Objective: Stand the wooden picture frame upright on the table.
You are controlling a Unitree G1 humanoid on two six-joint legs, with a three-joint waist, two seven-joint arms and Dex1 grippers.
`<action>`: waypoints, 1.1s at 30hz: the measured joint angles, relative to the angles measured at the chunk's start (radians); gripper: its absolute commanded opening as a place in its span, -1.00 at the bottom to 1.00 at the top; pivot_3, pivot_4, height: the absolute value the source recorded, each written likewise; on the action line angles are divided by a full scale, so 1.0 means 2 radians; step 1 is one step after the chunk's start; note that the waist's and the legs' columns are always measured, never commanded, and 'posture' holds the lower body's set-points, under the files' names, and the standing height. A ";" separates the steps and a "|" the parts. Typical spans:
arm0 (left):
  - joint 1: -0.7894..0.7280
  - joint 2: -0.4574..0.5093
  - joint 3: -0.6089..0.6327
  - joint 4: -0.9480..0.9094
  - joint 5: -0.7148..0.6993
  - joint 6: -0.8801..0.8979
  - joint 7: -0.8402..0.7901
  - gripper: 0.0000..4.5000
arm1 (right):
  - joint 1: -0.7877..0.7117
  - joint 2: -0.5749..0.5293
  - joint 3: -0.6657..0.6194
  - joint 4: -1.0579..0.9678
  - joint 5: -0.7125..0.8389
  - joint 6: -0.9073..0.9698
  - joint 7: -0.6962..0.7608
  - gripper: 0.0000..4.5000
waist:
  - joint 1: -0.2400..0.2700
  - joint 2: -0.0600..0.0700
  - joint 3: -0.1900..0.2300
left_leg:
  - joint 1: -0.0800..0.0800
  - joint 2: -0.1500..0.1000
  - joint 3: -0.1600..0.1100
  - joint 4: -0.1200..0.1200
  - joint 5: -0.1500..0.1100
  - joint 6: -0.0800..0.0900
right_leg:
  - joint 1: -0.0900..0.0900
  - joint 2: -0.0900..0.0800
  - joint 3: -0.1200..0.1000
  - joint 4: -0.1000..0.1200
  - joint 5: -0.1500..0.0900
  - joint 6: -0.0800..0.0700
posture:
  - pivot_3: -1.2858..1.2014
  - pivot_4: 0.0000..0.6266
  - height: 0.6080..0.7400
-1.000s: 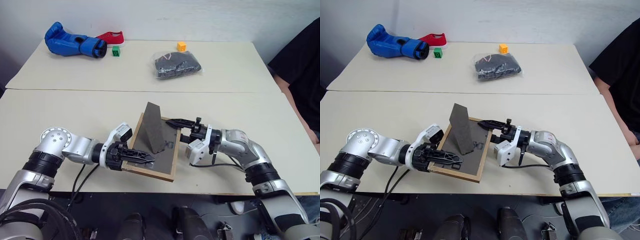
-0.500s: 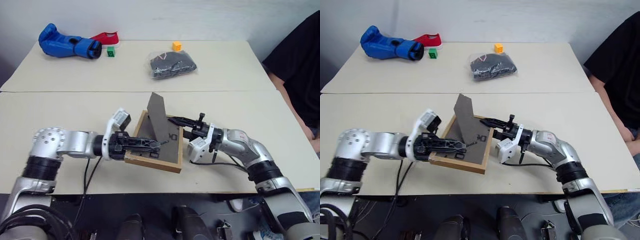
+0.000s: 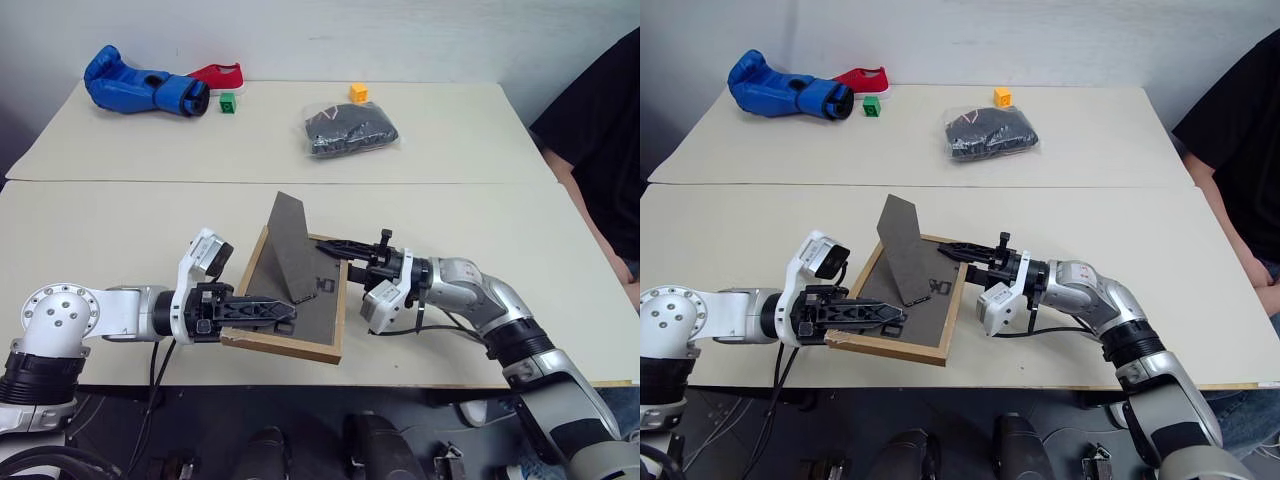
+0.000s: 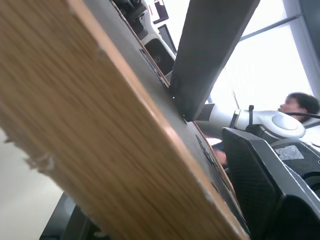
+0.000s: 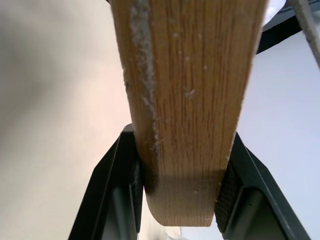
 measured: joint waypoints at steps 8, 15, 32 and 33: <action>-0.031 0.088 -0.036 0.145 -0.102 0.034 0.091 0.65 | 0.020 -0.048 -0.011 0.012 0.008 -0.020 -0.006 -0.43 | 0.000 0.000 0.000 | 0.000 0.000 0.000 0.000 0.000 0.000 | 0.000 0.000 0.000 0.000 0.000 0.000 | 0.03 -0.52 1.00; -0.062 0.093 -0.079 0.164 -0.106 0.082 0.071 1.00 | 0.000 -0.038 -0.015 0.009 -0.009 -0.035 -0.024 -0.43 | -0.004 0.000 0.000 | 0.000 0.000 0.000 -0.001 0.000 0.000 | -0.001 0.000 0.001 0.001 0.000 0.000 | 0.03 -0.52 1.00; 0.127 0.034 0.137 -0.029 0.392 -0.417 -0.208 1.00 | 0.109 -0.089 -0.068 -0.118 0.538 0.337 0.185 -0.43 | 0.010 0.000 0.000 | -0.001 0.000 0.002 -0.001 0.000 0.001 | -0.003 0.000 0.002 0.001 0.000 -0.001 | 0.03 -0.52 1.00; 0.121 0.018 0.137 -0.040 0.411 -0.440 -0.210 1.00 | 0.109 -0.089 -0.079 -0.126 0.578 0.392 0.208 -0.43 | 0.011 0.000 0.000 | -0.001 0.000 0.002 -0.001 -0.001 0.001 | -0.003 0.000 0.002 0.000 0.000 -0.001 | 0.03 -0.52 1.00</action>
